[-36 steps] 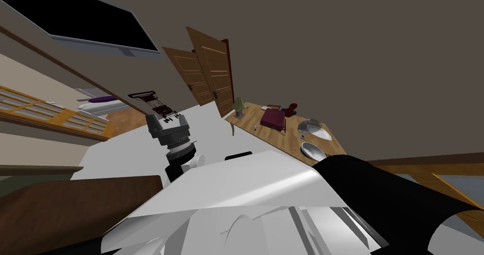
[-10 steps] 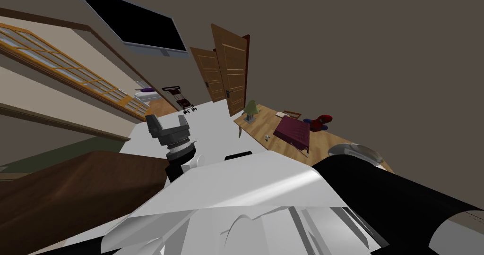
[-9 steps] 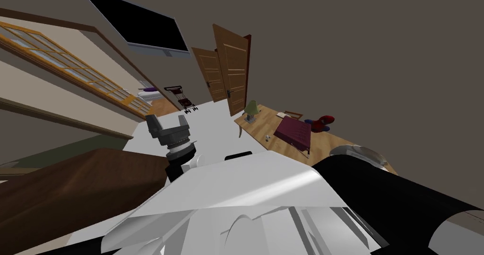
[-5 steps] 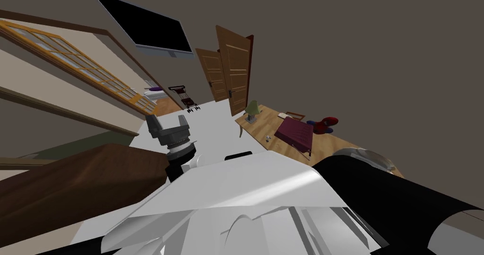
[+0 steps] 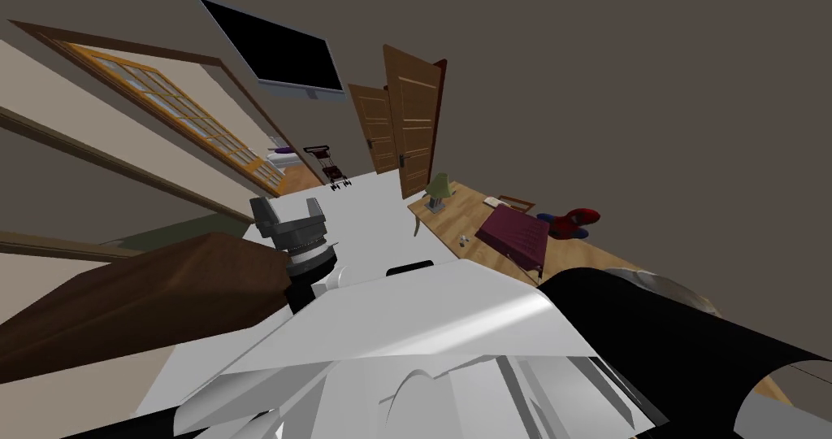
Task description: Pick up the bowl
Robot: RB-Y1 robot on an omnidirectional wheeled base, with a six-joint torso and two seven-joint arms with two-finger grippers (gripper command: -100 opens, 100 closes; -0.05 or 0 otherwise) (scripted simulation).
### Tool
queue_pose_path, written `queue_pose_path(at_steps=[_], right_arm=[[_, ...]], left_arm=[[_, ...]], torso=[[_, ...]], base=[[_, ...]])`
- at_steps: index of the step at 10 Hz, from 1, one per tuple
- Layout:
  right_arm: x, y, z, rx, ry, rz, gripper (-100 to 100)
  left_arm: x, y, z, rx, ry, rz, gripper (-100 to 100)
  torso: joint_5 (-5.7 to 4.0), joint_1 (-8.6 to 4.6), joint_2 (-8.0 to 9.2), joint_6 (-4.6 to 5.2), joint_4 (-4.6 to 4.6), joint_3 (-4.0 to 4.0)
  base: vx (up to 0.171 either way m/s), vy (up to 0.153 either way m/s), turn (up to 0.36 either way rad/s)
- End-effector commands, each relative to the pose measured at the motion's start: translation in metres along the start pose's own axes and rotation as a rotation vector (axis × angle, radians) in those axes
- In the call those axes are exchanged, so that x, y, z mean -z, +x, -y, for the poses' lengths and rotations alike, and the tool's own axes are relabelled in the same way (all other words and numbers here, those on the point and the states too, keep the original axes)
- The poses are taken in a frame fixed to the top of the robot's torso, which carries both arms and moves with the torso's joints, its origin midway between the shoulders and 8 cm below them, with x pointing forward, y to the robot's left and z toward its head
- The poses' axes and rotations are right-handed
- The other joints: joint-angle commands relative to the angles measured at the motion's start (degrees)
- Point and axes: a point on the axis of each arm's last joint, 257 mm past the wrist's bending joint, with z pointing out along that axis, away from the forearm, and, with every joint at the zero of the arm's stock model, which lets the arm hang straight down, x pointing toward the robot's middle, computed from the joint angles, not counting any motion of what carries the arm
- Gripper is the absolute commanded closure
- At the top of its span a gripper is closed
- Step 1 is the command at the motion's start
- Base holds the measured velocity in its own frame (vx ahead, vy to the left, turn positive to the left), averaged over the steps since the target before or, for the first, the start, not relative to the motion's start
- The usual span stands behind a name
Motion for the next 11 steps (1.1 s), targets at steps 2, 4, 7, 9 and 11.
queue_pose_path(at_steps=[2,4,7,9,11], right_arm=[[0.001,0.015,-0.011,-0.041,0.004,-0.010,-100],[0.005,0.033,-0.021,-0.069,0.004,-0.026,-100],[0.013,0.068,-0.042,-0.125,0.007,-0.058,-100],[0.014,0.069,-0.042,-0.125,0.007,-0.060,-100],[0.019,0.087,-0.052,-0.154,0.010,-0.079,-100]], left_arm=[[0.000,0.000,0.000,0.000,0.000,0.000,0],[0.000,0.000,0.000,0.000,0.000,0.000,0],[0.000,0.000,0.000,0.000,0.000,0.000,0],[0.000,0.000,0.000,0.000,0.000,0.000,0],[0.000,0.000,0.000,0.000,0.000,0.000,0]], torso=[[-0.02,-0.01,0.01,-0.05,0.01,0.01],[0.00,0.05,-0.03,0.01,0.00,-0.02],[-0.01,-0.04,0.07,-0.04,0.02,0.04],[-0.02,0.00,-0.01,0.01,0.01,0.00],[0.00,0.04,-0.08,-0.06,-0.01,-0.04]], base=[[-0.029,-0.023,0.139],[-0.015,-0.012,0.114],[-0.044,-0.036,0.248],[-0.009,-0.007,-0.023],[-0.016,-0.011,0.177]])
